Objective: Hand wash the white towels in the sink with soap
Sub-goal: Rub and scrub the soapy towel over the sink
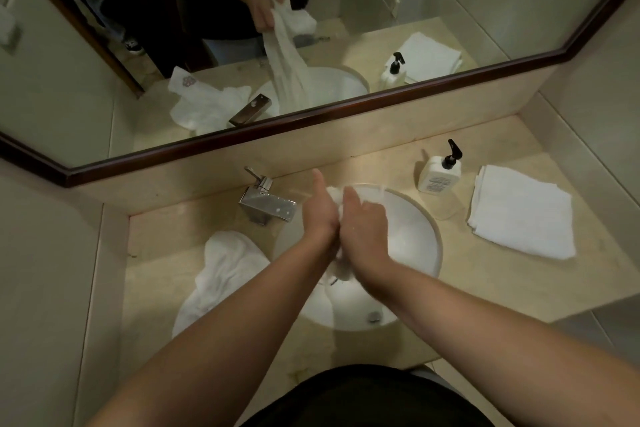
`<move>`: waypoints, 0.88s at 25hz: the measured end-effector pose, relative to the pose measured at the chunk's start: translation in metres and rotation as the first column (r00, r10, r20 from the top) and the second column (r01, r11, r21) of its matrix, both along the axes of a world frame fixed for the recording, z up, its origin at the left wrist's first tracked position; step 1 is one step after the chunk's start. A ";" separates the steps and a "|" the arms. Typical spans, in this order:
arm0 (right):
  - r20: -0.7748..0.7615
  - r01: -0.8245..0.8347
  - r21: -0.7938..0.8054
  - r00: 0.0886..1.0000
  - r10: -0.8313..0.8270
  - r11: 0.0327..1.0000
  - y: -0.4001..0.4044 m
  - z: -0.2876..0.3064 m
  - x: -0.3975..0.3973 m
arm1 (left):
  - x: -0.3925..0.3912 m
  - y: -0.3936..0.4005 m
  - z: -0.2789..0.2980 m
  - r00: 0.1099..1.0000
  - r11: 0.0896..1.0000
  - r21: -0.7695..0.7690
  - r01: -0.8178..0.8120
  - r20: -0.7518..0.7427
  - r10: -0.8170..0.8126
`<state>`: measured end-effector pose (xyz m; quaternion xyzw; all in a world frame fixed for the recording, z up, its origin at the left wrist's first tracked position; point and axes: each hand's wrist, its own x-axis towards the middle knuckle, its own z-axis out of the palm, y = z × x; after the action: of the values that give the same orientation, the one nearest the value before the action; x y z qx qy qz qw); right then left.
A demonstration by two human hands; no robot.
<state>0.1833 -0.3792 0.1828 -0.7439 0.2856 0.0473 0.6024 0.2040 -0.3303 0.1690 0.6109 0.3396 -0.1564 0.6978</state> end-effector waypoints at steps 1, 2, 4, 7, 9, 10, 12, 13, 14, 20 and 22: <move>-0.009 0.056 0.000 0.998 -0.056 0.998 -0.003 -0.002 0.004 | -0.005 -0.003 -0.002 0.999 0.999 0.002 0.041 -0.009 -0.040; -0.016 0.113 0.014 0.993 -0.113 0.993 -0.007 -0.001 0.007 | -0.009 -0.006 -0.003 0.998 0.998 0.005 0.062 -0.009 -0.062; 0.017 0.086 0.001 0.996 -0.086 0.996 -0.008 -0.001 0.005 | -0.010 -0.008 -0.005 1.000 1.000 0.001 0.005 -0.006 -0.005; 0.062 -0.057 -0.067 0.996 0.061 0.996 -0.003 0.001 -0.009 | -0.006 -0.001 -0.006 0.994 0.992 -0.095 -0.080 -0.079 0.073; 0.029 0.016 -0.086 0.999 -0.014 0.996 -0.011 0.002 0.005 | -0.012 -0.005 -0.004 0.999 0.996 -0.086 -0.006 -0.035 0.003; 0.019 0.052 -0.064 0.998 -0.051 0.997 -0.013 0.001 0.011 | -0.014 -0.007 -0.002 1.000 0.997 -0.070 0.012 -0.010 -0.013; 0.055 0.005 -0.050 0.998 -0.003 0.999 -0.007 0.001 0.005 | -0.009 -0.003 -0.002 0.999 0.997 -0.059 -0.043 0.005 0.043; 0.075 -0.050 -0.054 0.996 0.054 0.997 -0.001 0.001 -0.004 | -0.005 0.002 -0.003 0.996 0.993 -0.079 -0.085 -0.005 0.085; 0.086 -0.079 -0.044 0.993 0.082 0.996 0.003 0.003 -0.010 | -0.002 0.005 -0.004 0.994 0.990 -0.092 -0.111 -0.009 0.111; 0.040 0.004 -0.050 0.999 -0.002 0.999 -0.032 -0.018 0.026 | -0.021 -0.007 -0.003 0.992 0.998 0.050 0.048 0.117 -0.054; 0.008 -0.025 -0.024 1.000 0.026 0.999 -0.042 -0.031 0.022 | -0.021 0.003 -0.010 0.996 0.998 0.064 -0.008 0.093 0.002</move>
<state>0.2056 -0.4210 0.1520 -0.7547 0.2741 0.0487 0.5941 0.1835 -0.3270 0.1594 0.6387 0.3133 -0.1150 0.6933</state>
